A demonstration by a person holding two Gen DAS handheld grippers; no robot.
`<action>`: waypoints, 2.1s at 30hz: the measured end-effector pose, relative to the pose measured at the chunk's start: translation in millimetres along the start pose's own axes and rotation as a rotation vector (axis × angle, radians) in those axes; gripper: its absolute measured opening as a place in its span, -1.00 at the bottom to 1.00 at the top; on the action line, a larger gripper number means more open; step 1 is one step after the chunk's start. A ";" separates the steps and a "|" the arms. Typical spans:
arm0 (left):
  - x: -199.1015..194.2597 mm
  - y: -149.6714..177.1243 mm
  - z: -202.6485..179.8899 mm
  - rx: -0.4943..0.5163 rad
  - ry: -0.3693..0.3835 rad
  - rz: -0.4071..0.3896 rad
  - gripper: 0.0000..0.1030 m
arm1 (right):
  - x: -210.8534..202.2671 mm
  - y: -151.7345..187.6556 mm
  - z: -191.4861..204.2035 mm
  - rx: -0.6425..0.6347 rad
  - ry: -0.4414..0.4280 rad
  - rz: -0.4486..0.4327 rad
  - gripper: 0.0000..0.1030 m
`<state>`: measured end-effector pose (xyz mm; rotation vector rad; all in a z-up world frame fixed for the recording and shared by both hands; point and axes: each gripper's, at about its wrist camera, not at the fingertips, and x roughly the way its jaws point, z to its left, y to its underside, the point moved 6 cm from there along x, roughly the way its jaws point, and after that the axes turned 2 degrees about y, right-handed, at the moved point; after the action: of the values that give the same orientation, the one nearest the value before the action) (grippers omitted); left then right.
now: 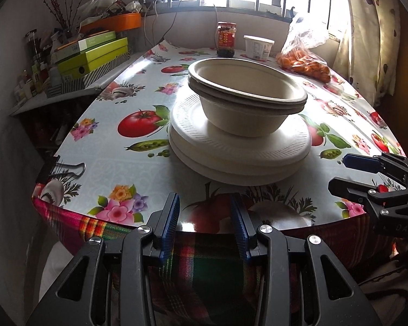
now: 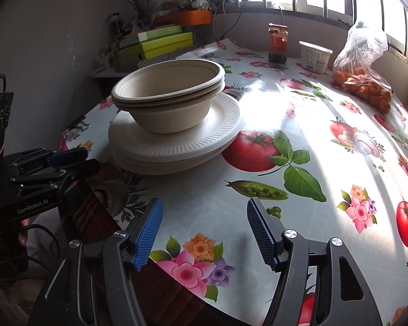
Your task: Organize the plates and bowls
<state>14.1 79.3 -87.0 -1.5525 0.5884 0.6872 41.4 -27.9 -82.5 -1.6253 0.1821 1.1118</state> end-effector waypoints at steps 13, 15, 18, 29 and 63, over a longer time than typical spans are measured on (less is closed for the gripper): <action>10.6 5.0 0.2 -0.011 0.000 0.027 -0.24 | 5.3 4.5 -5.2 0.024 0.031 0.022 0.31; 11.0 4.6 -0.6 -0.011 -0.001 0.027 -0.24 | 5.8 4.5 -4.5 0.022 0.034 0.021 0.33; 11.5 4.1 -0.7 -0.012 0.000 0.027 -0.23 | 6.1 4.8 -4.6 0.021 0.037 0.020 0.34; 12.4 4.6 -3.5 -0.017 -0.001 0.032 -0.13 | 5.9 7.0 -2.2 0.013 0.059 0.017 0.40; 12.8 4.7 -3.6 -0.025 -0.017 0.039 -0.11 | 4.8 8.5 -2.9 0.013 0.063 0.016 0.42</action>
<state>19.9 75.7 -99.4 -1.5603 0.6007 0.7386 40.4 -31.6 -91.8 -1.6508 0.2436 1.0707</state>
